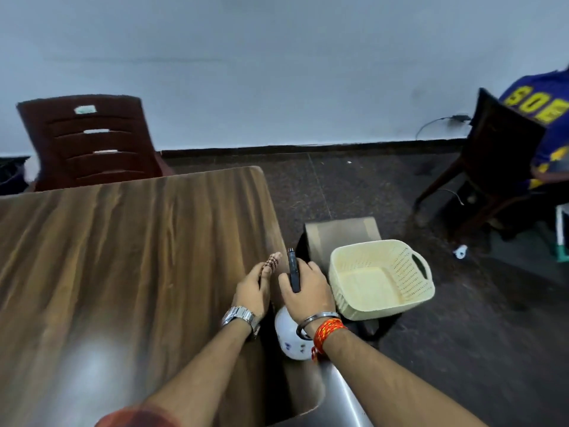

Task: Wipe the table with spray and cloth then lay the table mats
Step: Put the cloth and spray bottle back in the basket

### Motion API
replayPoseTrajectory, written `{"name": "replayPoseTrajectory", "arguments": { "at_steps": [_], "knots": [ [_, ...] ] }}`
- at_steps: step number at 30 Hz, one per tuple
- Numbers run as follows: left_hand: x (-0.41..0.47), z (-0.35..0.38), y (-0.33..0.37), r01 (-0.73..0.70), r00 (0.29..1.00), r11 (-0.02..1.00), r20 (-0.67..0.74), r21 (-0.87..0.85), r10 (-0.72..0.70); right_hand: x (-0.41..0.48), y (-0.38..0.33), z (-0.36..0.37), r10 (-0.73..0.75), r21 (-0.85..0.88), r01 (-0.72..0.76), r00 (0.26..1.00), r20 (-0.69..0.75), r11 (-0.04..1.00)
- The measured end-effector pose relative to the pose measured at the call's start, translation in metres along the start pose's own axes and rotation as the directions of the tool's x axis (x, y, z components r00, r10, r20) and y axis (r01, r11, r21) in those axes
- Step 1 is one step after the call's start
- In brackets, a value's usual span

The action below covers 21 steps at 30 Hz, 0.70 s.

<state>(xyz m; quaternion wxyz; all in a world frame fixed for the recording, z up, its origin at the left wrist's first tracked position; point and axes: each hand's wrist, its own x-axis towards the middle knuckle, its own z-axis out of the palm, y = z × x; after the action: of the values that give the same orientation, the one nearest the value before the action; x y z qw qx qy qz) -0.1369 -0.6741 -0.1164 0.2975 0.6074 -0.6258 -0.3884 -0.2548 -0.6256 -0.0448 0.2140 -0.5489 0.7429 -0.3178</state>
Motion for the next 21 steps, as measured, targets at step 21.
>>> {"name": "replayPoseTrajectory", "arguments": {
  "at_steps": [21],
  "knots": [
    [0.041, 0.22, 0.152, -0.008, 0.994, 0.916, 0.103, 0.402, -0.037, 0.115, 0.227, -0.168, 0.236, -0.02, -0.238, 0.97, -0.062, 0.971]
  ]
}}
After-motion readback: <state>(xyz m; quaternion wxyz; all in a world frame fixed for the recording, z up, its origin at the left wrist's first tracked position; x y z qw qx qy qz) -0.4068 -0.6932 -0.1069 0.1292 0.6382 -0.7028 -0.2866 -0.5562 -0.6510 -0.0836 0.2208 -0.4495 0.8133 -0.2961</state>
